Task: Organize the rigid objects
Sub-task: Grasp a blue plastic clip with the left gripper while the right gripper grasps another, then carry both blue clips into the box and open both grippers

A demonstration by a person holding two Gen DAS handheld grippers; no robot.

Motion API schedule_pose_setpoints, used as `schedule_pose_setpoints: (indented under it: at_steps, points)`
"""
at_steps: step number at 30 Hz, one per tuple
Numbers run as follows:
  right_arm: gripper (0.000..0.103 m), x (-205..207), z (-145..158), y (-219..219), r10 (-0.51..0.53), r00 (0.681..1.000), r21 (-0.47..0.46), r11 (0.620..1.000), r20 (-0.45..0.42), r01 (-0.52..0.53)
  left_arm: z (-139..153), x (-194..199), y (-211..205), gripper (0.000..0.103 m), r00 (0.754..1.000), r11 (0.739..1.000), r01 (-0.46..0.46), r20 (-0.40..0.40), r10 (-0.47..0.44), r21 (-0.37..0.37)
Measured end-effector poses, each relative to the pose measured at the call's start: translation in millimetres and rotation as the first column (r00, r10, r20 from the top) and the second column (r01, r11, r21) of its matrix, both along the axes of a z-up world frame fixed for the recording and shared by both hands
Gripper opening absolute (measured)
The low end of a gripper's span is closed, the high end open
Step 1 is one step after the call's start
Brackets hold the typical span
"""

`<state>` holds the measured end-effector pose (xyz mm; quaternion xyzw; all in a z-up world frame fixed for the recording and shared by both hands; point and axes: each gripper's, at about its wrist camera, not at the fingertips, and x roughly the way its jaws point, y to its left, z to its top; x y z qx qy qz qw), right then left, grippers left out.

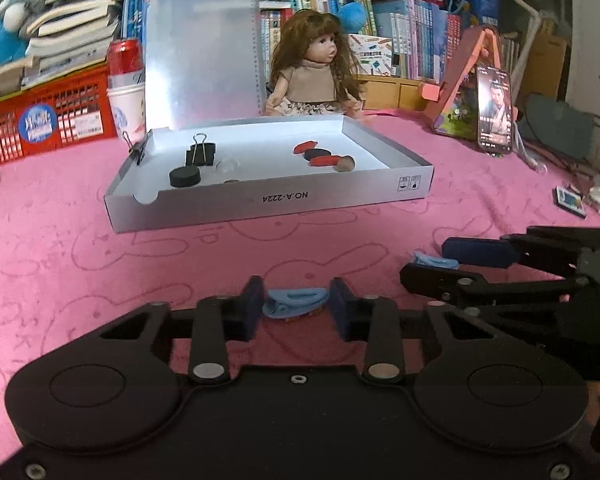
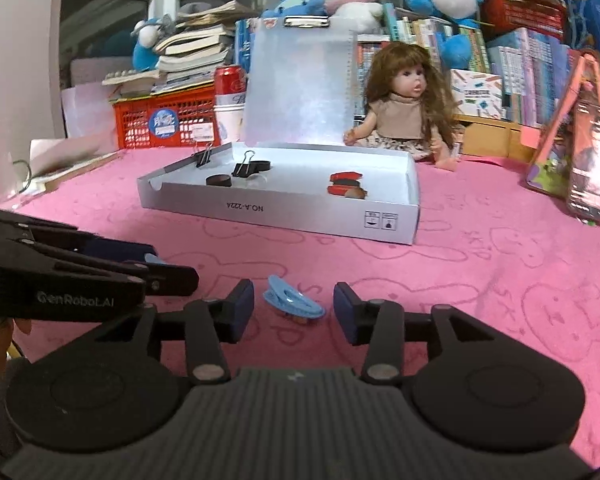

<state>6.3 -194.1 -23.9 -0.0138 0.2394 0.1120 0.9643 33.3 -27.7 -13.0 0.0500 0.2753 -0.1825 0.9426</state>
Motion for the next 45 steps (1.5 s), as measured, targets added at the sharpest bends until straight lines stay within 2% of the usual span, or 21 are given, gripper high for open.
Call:
schedule_pose_setpoints:
  at_steps: [1,2,3,6,12,20,26,29,35,45]
  points:
    - [0.055,1,-1,0,0.006,1.0,0.0,1.0,-0.003,-0.006,0,-1,0,0.034,1.0,1.0,0.005,0.006,-0.005,0.005]
    - [0.042,0,-1,1,0.011,1.0,-0.009,1.0,0.002,-0.011,-1,-2,0,0.034,1.0,1.0,0.007,0.01,-0.007,0.008]
    - [0.037,0,-1,2,0.016,1.0,-0.019,1.0,0.005,-0.016,-1,-3,0,0.033,1.0,1.0,0.007,0.011,-0.007,0.007]
    - [0.037,-4,-1,4,0.041,0.999,-0.018,0.999,0.013,-0.041,0,-2,1,0.033,1.0,1.0,0.007,0.007,-0.007,0.004]
    - [0.037,0,8,9,0.03,0.999,-0.044,0.999,0.043,-0.028,11,10,5,0.033,1.0,1.0,-0.005,-0.004,0.005,-0.021]
    - [0.037,39,29,3,-0.032,0.998,-0.005,0.999,0.047,0.032,38,50,4,0.033,0.998,0.998,-0.049,0.028,0.05,-0.035]
    - [0.037,79,38,-3,-0.062,0.998,0.04,0.997,0.017,0.061,50,100,0,0.033,0.995,0.993,-0.101,0.012,0.102,-0.06]
    - [0.037,100,39,-3,-0.072,0.997,0.056,0.996,0.007,0.072,49,123,1,0.033,0.991,0.989,-0.137,-0.007,0.136,-0.062]
    - [0.037,131,35,5,-0.073,0.997,0.021,0.997,-0.005,0.073,40,156,2,0.033,0.981,0.98,-0.195,-0.026,0.194,-0.048]
    - [0.037,160,29,8,-0.079,0.995,0.046,0.996,-0.061,0.082,29,181,1,0.033,0.973,0.973,-0.229,-0.04,0.228,-0.023]
